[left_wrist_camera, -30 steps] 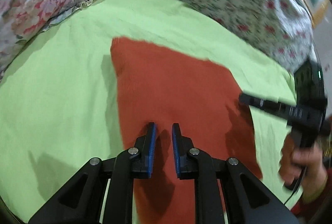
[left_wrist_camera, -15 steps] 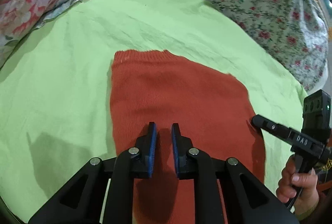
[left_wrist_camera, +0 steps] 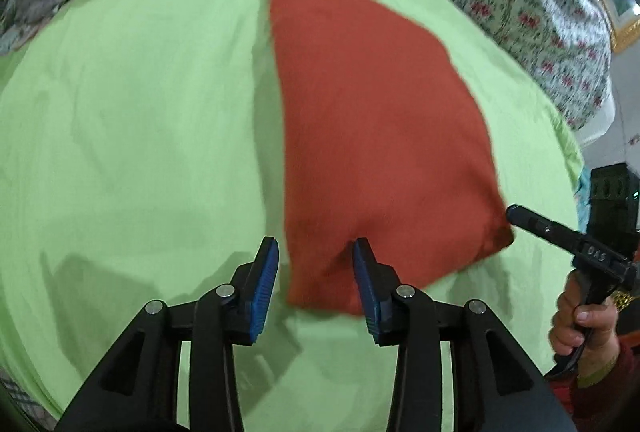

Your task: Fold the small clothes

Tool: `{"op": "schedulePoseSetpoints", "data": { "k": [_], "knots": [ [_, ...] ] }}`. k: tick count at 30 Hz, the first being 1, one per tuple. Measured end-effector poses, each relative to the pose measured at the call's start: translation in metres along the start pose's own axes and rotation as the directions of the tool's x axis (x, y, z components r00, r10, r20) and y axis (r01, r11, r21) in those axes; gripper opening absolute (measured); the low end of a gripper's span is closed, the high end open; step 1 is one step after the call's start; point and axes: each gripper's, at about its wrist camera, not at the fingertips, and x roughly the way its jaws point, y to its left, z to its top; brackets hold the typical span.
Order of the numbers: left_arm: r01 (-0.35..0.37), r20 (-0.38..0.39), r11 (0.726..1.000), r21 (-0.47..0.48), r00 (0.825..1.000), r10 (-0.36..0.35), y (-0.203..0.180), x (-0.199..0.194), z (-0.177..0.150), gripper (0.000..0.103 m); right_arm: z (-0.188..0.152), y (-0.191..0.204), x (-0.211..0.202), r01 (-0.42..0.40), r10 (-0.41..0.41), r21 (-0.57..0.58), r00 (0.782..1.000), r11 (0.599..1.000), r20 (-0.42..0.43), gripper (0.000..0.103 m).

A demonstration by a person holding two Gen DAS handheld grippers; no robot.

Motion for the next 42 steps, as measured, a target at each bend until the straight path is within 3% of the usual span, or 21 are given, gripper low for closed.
{"op": "schedulePoseSetpoints", "data": {
  "k": [4, 8, 11, 21, 27, 28, 32, 37, 39, 42],
  "knots": [
    [-0.028, -0.017, 1.000, 0.013, 0.999, 0.028, 0.006, 0.010, -0.012, 0.041, -0.017, -0.005, 0.010, 0.047, -0.047, 0.005, 0.998, 0.999, -0.038, 0.014],
    [-0.058, -0.012, 0.997, 0.045, 0.998, 0.059, 0.007, 0.017, -0.016, 0.056, -0.022, -0.022, 0.021, 0.136, -0.135, 0.024, 0.989, 0.990, -0.059, 0.012],
    [-0.055, 0.014, 0.996, 0.072, 0.998, 0.054, 0.011, 0.019, -0.024, 0.060, -0.026, -0.034, 0.025, 0.143, -0.141, 0.030, 0.988, 0.989, -0.059, 0.010],
    [-0.080, 0.011, 0.992, 0.096, 0.997, 0.079, 0.003, 0.013, -0.031, 0.060, -0.031, -0.034, 0.019, 0.182, -0.179, 0.022, 0.981, 0.983, -0.079, 0.013],
    [-0.067, 0.027, 0.989, 0.135, 0.998, 0.064, -0.009, -0.009, -0.050, 0.057, -0.040, -0.005, 0.000, 0.179, -0.179, 0.013, 0.983, 0.984, -0.028, 0.014],
    [-0.066, 0.035, 0.988, 0.139, 0.997, 0.062, -0.012, -0.012, -0.053, 0.058, -0.042, 0.000, -0.003, 0.173, -0.172, 0.015, 0.985, 0.985, -0.019, 0.015],
    [-0.072, 0.077, 0.985, 0.157, 0.995, 0.061, -0.015, -0.025, -0.063, 0.059, -0.052, 0.021, -0.006, 0.185, -0.184, -0.008, 0.983, 0.983, 0.016, 0.038],
    [-0.136, 0.116, 0.967, 0.214, 0.987, 0.113, -0.020, -0.032, -0.078, 0.060, -0.065, 0.047, -0.002, 0.216, -0.212, -0.078, 0.976, 0.973, 0.053, 0.039],
    [-0.171, 0.136, 0.956, 0.239, 0.981, 0.141, -0.020, -0.035, -0.086, 0.061, -0.073, 0.055, -0.001, 0.240, -0.235, -0.117, 0.970, 0.964, 0.060, 0.045],
    [-0.233, 0.169, 0.933, 0.274, 0.967, 0.192, -0.014, -0.042, -0.099, 0.069, -0.086, 0.063, 0.003, 0.273, -0.266, -0.157, 0.962, 0.949, 0.066, 0.050]
  ]
}}
